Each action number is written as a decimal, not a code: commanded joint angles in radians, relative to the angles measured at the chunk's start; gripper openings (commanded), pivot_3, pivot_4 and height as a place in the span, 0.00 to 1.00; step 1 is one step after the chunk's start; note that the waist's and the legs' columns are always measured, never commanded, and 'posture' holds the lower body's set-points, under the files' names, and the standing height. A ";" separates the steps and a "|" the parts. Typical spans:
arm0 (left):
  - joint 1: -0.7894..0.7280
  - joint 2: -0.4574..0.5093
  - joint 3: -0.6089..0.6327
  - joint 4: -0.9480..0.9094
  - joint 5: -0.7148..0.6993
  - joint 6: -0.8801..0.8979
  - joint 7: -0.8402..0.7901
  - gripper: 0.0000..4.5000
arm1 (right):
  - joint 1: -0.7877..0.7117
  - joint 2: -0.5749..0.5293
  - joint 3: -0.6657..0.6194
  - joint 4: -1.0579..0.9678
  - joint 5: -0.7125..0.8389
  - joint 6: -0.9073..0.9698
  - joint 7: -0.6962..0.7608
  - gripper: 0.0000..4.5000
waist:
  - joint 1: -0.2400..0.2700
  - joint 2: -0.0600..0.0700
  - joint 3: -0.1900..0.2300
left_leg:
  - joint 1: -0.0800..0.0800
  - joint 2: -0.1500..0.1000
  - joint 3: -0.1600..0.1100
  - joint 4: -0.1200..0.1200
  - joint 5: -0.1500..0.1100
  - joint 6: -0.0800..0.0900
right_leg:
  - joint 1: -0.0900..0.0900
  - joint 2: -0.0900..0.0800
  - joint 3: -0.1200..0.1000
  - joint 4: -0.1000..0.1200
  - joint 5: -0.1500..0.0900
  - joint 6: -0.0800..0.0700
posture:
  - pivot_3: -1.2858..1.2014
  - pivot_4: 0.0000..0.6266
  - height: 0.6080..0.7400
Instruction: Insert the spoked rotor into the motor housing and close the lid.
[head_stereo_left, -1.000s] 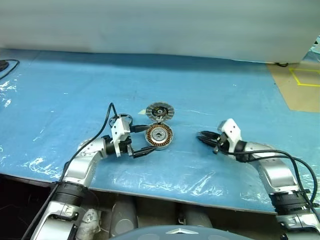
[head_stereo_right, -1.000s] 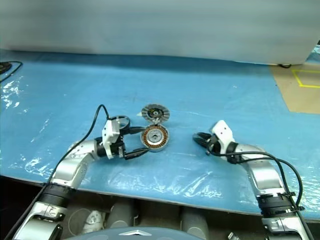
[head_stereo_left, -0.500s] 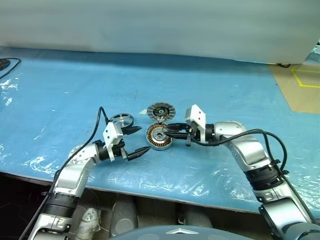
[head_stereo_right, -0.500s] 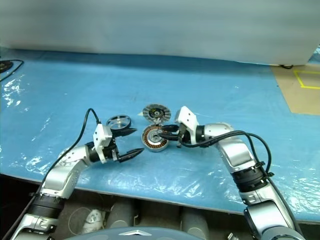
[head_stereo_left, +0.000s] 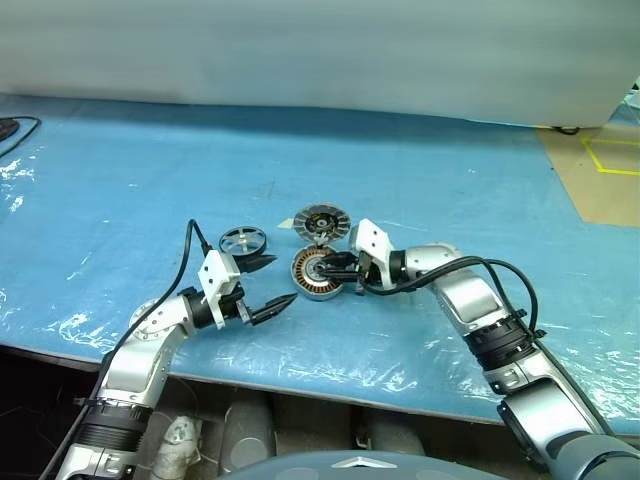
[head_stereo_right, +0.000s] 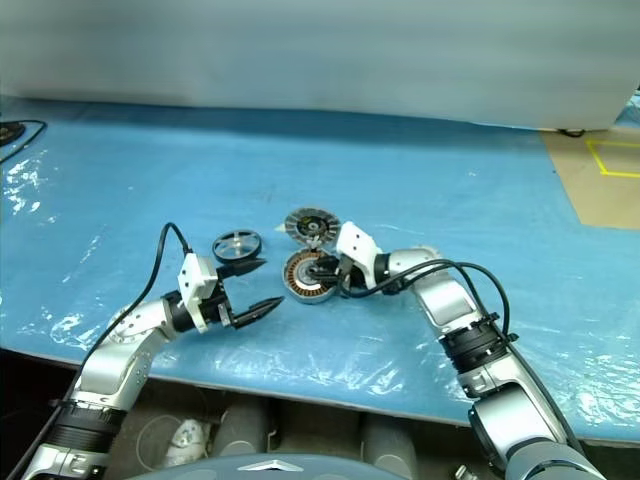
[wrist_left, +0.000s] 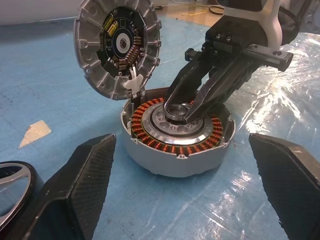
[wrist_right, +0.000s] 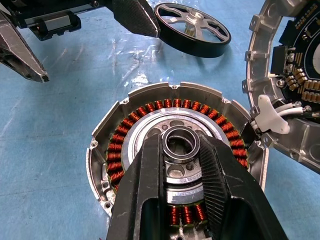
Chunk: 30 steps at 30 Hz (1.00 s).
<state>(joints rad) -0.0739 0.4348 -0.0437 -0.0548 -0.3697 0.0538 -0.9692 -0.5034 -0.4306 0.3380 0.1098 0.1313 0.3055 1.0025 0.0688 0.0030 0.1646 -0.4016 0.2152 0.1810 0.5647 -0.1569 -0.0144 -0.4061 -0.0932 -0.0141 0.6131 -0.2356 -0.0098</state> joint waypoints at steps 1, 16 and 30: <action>0.005 0.014 0.017 -0.044 -0.013 0.000 0.006 1.00 | -0.017 0.003 0.008 -0.007 -0.018 -0.020 0.006 0.14 | 0.000 0.000 0.000 | 0.000 0.000 0.000 0.000 0.000 0.000 | 0.000 0.000 0.000 0.000 0.000 0.000 | 0.52 0.24 1.00; -0.004 0.019 0.022 -0.037 -0.016 0.000 0.009 1.00 | -0.011 0.033 -0.087 -0.028 0.080 0.023 0.013 0.67 | 0.000 0.000 0.000 | 0.000 0.000 0.000 0.001 0.000 0.000 | 0.000 0.000 0.000 0.002 0.000 0.000 | 0.52 0.24 1.00; -0.021 0.019 0.012 -0.013 -0.013 -0.007 0.005 1.00 | 0.023 0.047 -0.056 -0.063 0.066 0.026 0.018 0.01 | 0.000 0.000 0.000 | 0.000 0.000 0.000 0.002 0.000 0.000 | 0.000 0.000 0.000 0.003 0.000 0.000 | 0.52 0.24 1.00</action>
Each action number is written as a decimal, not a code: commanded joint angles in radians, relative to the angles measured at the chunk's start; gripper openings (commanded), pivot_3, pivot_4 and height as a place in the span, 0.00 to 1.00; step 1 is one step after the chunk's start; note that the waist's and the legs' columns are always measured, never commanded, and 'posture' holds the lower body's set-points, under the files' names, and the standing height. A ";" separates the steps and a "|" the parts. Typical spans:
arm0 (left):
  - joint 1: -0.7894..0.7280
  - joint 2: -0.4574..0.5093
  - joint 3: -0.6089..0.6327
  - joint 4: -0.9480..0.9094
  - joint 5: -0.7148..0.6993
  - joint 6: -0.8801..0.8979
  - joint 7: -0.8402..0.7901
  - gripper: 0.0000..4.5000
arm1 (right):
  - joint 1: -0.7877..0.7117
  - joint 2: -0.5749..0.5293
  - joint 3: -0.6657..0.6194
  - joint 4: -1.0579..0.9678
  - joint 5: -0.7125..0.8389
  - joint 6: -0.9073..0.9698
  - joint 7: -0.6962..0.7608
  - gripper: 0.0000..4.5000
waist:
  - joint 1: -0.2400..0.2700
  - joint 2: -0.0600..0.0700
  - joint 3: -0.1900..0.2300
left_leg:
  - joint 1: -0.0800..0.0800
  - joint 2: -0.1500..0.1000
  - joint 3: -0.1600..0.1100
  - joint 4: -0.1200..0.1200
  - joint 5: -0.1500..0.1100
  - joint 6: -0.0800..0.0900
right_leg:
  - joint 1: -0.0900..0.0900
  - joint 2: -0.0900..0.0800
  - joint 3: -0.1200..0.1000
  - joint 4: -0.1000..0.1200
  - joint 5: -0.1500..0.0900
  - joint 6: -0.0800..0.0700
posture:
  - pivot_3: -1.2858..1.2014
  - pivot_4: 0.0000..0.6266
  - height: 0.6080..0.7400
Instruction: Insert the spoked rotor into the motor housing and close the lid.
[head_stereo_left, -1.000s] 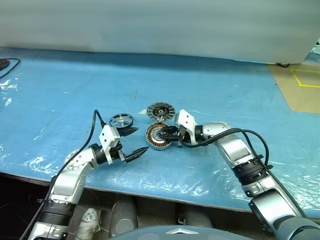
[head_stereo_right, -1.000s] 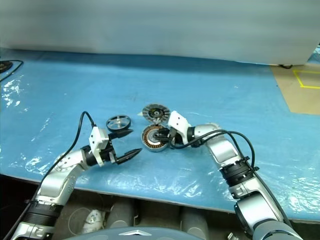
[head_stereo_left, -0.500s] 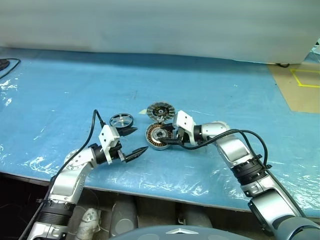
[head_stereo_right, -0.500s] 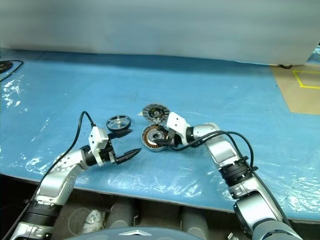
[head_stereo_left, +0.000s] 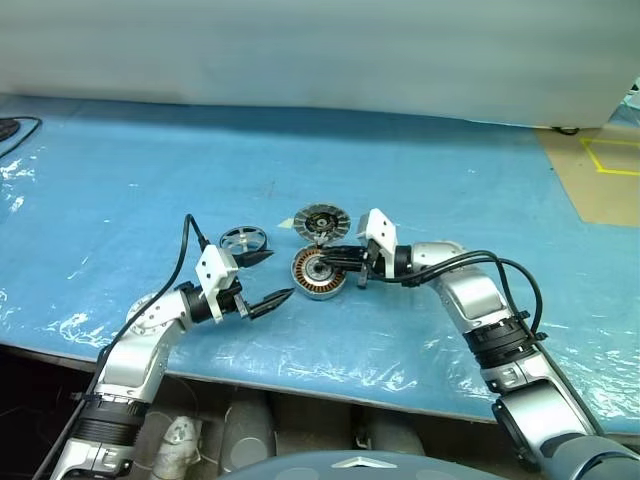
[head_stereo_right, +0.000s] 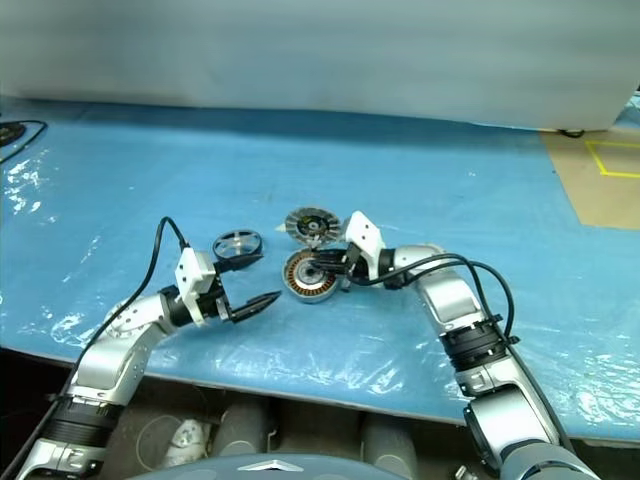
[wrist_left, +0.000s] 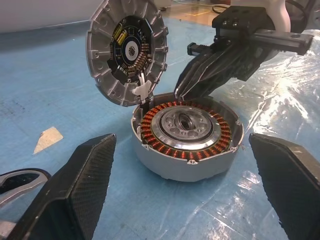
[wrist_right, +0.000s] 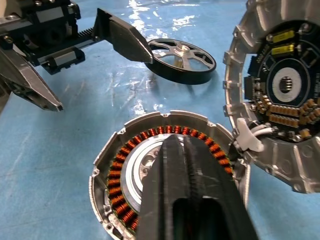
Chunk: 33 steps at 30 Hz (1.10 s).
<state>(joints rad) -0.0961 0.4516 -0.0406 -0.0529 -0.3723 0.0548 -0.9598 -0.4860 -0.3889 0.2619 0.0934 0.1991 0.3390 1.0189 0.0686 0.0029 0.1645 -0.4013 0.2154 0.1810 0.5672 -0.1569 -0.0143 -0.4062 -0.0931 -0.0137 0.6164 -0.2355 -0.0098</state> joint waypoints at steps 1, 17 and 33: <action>0.002 0.003 0.009 -0.016 -0.011 -0.007 -0.004 1.00 | 0.008 0.006 0.028 -0.043 -0.012 -0.014 -0.001 0.01 | 0.000 0.000 0.000 | 0.000 0.000 0.000 0.000 0.000 0.000 | 0.000 0.000 0.000 0.000 0.000 0.000 | 0.52 0.24 1.00; 0.009 0.005 0.011 -0.028 -0.013 -0.001 0.002 1.00 | -0.004 0.071 0.028 0.038 -0.050 -0.014 -0.092 0.01 | 0.000 0.000 0.000 | 0.000 0.000 0.000 0.001 0.000 0.000 | 0.000 0.000 0.001 0.002 0.000 0.000 | 0.52 0.24 1.00; -0.083 -0.007 0.082 -0.011 -0.063 0.067 0.074 1.00 | 0.019 0.062 -0.050 0.040 0.058 0.109 -0.076 0.01 | 0.003 0.000 0.000 | 0.002 -0.001 0.000 0.001 0.000 0.000 | 0.001 -0.001 0.001 0.004 0.000 0.000 | 0.52 0.24 1.00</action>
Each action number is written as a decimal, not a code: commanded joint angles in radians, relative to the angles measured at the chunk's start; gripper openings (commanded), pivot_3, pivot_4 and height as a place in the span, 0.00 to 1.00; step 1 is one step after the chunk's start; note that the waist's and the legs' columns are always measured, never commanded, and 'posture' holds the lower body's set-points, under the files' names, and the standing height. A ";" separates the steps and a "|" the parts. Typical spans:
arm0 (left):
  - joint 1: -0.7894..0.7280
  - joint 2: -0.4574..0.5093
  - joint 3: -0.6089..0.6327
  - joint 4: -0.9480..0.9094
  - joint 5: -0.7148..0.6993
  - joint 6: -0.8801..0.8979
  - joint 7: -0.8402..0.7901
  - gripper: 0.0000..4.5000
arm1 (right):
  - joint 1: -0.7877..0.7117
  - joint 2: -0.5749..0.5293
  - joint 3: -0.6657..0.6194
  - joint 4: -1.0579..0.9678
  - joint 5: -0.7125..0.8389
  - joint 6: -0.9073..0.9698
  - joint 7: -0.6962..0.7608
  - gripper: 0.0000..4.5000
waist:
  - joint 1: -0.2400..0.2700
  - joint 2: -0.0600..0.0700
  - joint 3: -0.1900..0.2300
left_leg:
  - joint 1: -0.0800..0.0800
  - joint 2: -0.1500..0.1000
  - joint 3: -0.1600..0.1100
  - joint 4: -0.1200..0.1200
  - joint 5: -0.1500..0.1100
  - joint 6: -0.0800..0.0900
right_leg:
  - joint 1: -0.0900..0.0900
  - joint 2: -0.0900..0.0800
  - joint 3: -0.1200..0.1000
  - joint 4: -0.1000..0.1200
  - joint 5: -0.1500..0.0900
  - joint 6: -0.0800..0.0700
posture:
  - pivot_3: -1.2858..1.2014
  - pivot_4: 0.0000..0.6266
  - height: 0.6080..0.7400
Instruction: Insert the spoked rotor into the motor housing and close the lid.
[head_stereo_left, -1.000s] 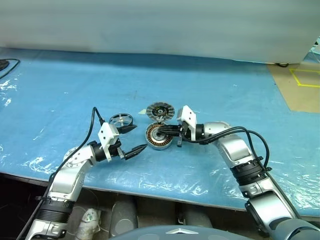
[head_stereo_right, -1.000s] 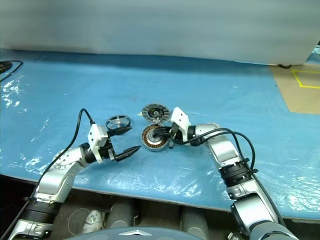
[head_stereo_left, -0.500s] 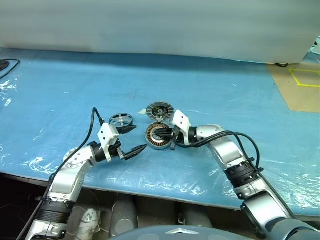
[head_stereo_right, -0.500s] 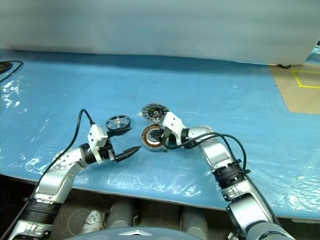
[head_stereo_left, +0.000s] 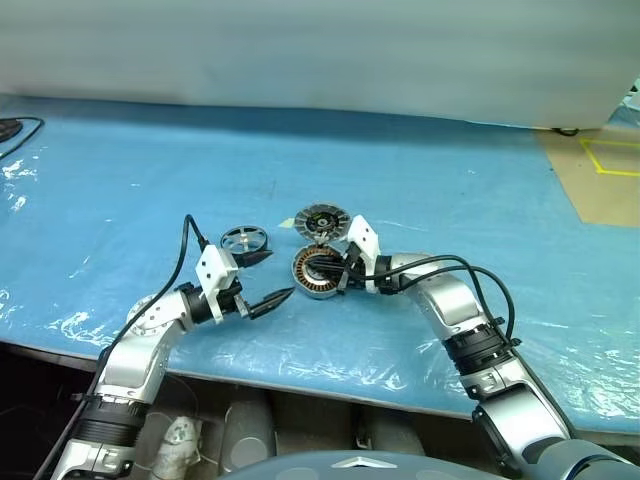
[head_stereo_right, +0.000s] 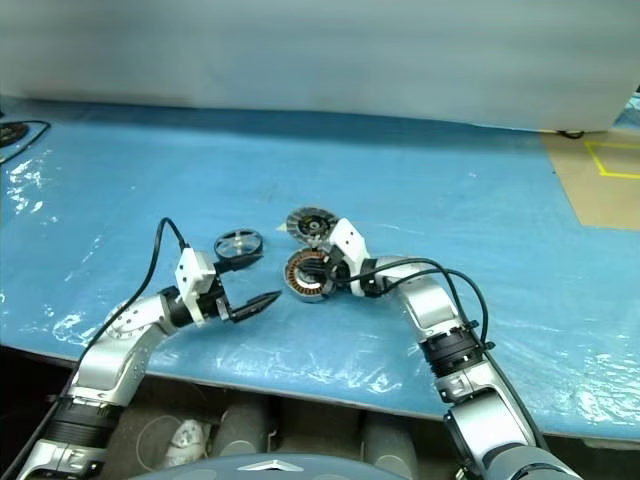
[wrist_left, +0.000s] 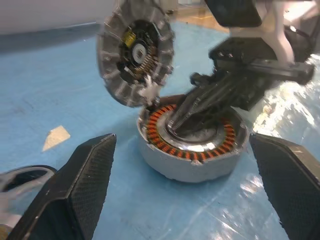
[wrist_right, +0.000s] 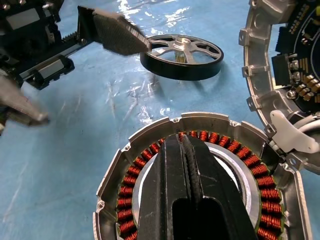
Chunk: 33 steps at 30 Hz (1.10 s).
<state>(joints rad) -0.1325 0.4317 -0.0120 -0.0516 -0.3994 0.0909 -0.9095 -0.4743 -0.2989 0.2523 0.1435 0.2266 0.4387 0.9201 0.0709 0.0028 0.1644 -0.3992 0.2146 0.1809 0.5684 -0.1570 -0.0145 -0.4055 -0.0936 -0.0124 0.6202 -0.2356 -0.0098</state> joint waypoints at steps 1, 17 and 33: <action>-0.065 0.019 0.060 -0.006 -0.040 0.050 0.029 1.00 | 0.007 -0.037 -0.044 -0.013 0.036 0.009 0.031 0.01 | 0.000 0.000 0.000 | 0.000 0.000 0.000 0.000 0.000 0.000 | 0.000 0.000 0.000 0.000 0.000 0.000 | 0.52 0.24 1.00; -0.368 0.247 0.054 0.378 0.053 0.137 -0.146 1.00 | -0.002 -0.068 -0.037 -0.087 0.038 -0.026 0.064 0.01 | -0.001 0.000 0.000 | -0.002 0.000 0.000 0.001 0.002 -0.003 | -0.002 0.000 0.000 0.000 0.000 0.000 | 0.52 0.24 1.00; -0.559 0.269 -0.042 0.553 0.140 0.203 -0.296 0.56 | -0.066 -0.008 -0.017 0.018 0.012 -0.091 0.096 0.00 | 0.001 -0.001 0.000 | -0.005 0.000 -0.001 0.001 0.002 -0.003 | -0.003 -0.001 -0.002 0.000 0.000 0.000 | 0.52 0.24 1.00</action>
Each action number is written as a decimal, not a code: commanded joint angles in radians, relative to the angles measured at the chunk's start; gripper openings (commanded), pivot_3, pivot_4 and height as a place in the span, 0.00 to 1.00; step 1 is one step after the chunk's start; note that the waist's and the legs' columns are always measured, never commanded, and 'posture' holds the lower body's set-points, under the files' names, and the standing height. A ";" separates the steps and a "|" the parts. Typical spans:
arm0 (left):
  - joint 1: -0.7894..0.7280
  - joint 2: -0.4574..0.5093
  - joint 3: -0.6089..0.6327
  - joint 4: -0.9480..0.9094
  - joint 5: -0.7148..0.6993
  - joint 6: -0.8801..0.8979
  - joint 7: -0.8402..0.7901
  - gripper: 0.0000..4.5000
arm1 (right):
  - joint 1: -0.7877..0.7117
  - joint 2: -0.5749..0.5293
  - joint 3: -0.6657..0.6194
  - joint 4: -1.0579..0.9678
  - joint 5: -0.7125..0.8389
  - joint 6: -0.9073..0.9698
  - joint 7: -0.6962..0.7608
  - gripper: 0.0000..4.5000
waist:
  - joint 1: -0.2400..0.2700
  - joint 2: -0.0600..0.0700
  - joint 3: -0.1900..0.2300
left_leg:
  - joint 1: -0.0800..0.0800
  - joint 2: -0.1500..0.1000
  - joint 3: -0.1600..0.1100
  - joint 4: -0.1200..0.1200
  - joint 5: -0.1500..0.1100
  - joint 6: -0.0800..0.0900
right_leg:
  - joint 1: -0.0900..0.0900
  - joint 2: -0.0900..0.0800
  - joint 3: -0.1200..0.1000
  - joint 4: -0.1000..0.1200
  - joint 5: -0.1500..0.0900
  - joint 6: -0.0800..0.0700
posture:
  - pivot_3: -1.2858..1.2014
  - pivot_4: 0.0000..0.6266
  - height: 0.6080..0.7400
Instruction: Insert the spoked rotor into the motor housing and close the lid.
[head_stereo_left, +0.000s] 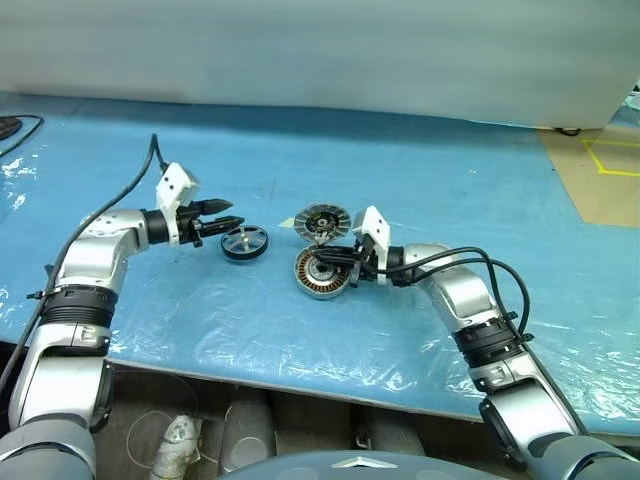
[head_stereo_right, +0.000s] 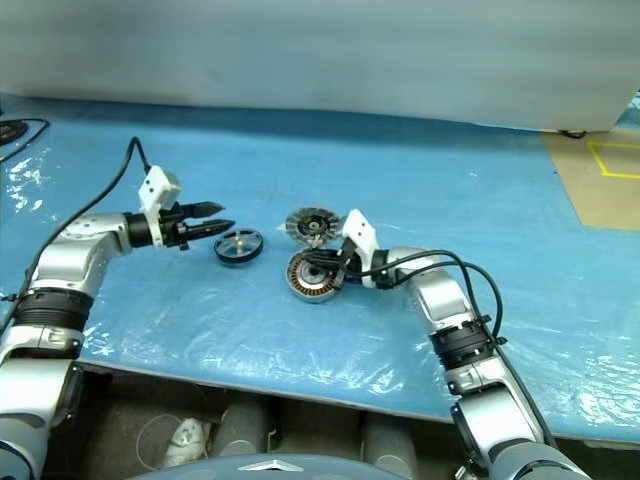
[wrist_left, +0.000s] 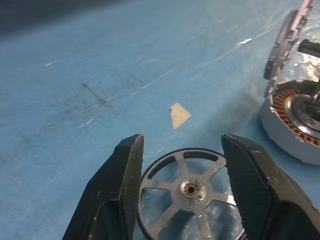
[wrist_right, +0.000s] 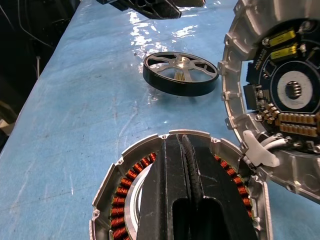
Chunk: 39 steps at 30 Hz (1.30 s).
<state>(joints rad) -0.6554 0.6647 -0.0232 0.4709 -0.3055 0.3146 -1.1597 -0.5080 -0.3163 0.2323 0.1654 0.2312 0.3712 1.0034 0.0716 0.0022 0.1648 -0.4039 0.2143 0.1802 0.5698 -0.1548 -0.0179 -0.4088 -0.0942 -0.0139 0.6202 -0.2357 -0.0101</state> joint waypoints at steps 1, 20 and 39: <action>-0.046 0.041 -0.044 0.052 0.066 -0.036 -0.059 0.56 | -0.033 0.011 0.005 -0.002 0.007 -0.025 0.016 0.00 | -0.001 0.000 0.000 | 0.000 0.000 0.000 0.000 0.000 0.000 | 0.000 0.000 0.000 0.000 0.000 0.000 | 0.52 0.24 1.00; -0.255 0.002 -0.151 0.385 0.287 -0.397 -0.206 0.56 | 0.001 -0.003 -0.004 -0.021 0.001 -0.024 0.010 0.00 | 0.008 0.000 0.000 | -0.001 0.000 -0.001 0.000 0.000 0.000 | 0.000 0.000 -0.002 0.000 0.000 0.000 | 0.52 0.24 1.00; -0.272 -0.019 -0.205 0.485 0.430 -0.645 -0.137 0.56 | 0.001 0.010 0.006 -0.022 -0.003 -0.028 -0.006 0.00 | 0.013 0.000 0.000 | -0.001 0.001 -0.001 -0.001 0.000 0.000 | 0.000 0.000 -0.003 -0.001 0.000 0.000 | 0.52 0.24 1.00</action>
<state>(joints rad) -0.9081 0.6407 -0.2296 0.9502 0.1142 -0.2970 -1.3114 -0.4965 -0.3094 0.2393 0.1796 0.2213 0.3579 0.9968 0.0848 0.0018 0.1651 -0.4052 0.2151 0.1793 0.5689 -0.1549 -0.0181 -0.4088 -0.0947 -0.0169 0.6195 -0.2358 -0.0103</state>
